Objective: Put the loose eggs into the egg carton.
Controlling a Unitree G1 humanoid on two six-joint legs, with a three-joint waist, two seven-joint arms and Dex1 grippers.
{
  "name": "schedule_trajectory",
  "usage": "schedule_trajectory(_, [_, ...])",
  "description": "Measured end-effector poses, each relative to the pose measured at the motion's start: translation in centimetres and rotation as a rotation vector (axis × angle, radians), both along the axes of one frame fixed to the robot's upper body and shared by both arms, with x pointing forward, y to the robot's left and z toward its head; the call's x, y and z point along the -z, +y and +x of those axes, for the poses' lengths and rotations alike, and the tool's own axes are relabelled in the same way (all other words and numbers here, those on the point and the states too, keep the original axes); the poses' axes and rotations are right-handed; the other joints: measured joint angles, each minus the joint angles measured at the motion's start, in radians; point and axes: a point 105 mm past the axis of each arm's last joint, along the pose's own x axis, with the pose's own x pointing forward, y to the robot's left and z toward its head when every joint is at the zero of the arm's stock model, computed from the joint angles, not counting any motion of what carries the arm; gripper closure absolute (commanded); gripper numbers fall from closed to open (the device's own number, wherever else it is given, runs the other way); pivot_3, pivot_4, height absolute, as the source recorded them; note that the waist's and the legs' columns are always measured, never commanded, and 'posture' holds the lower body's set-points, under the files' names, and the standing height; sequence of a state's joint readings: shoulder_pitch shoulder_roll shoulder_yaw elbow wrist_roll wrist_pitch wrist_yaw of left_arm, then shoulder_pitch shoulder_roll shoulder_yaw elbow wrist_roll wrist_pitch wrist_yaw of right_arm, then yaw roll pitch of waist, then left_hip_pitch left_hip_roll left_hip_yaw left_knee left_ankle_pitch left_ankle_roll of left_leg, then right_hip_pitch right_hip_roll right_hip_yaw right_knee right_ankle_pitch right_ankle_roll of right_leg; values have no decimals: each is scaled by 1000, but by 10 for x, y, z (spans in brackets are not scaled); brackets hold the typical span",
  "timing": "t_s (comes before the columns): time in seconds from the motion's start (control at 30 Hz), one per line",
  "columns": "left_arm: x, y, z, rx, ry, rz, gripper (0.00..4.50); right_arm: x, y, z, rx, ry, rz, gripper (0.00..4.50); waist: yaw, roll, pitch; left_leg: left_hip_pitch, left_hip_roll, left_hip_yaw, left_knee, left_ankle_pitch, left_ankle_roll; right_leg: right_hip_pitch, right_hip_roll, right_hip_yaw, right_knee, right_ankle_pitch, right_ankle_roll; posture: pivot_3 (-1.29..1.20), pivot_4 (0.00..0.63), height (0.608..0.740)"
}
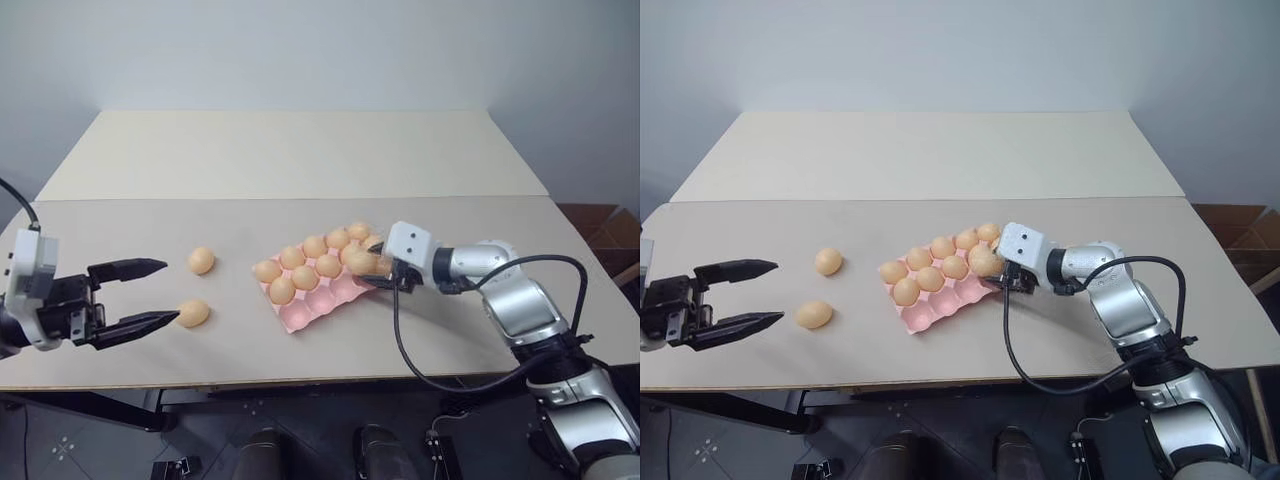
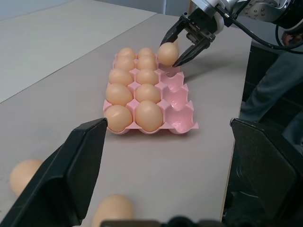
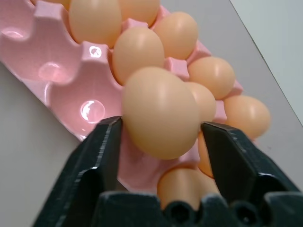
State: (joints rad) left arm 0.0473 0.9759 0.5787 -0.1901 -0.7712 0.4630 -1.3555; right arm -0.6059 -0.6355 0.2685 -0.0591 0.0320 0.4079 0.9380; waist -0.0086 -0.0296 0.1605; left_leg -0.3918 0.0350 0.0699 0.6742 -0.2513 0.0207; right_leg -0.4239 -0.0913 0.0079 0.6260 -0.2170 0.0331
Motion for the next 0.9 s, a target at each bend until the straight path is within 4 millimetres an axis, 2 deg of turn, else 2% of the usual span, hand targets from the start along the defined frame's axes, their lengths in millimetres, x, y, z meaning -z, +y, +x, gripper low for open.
schedule_trajectory(0.03, [0,0,0,0,-2,1,0,-1,-1,0,7,4,-2,21,-1,0,0,0,0,0,0,0,0,0,0,0,0,0,0,0,150,740])
schedule_trajectory(0.13, [-2,0,0,-1,-8,3,0,-14,-9,-6,18,-10,11,21,-1,0,0,0,1,0,0,0,0,0,1,0,1,0,0,0,150,740])
schedule_trajectory(0.27, [-2,0,0,-3,-9,4,0,-35,-37,-27,64,-36,41,21,5,0,0,0,0,0,0,0,0,0,0,-1,-1,0,0,0,150,740])
schedule_trajectory(0.4, [0,0,-2,0,-3,8,0,-41,-64,-52,98,-13,63,21,5,0,0,1,1,0,0,0,0,1,0,0,-1,0,0,0,150,740])
schedule_trajectory(0.57, [4,6,-6,-24,15,10,0,-22,-111,-85,205,64,83,21,9,-1,0,2,1,0,0,0,0,2,1,0,-1,-1,0,0,150,740])
schedule_trajectory(0.67, [9,9,-10,-37,35,8,0,-9,-131,-92,278,92,101,21,3,-1,0,3,1,1,0,0,0,2,1,1,0,-1,1,0,150,740])
schedule_trajectory(0.9, [14,9,-11,-47,47,-3,0,-3,-139,-91,336,79,131,21,-4,-1,0,4,1,0,0,0,0,2,1,2,1,-6,4,0,150,740])
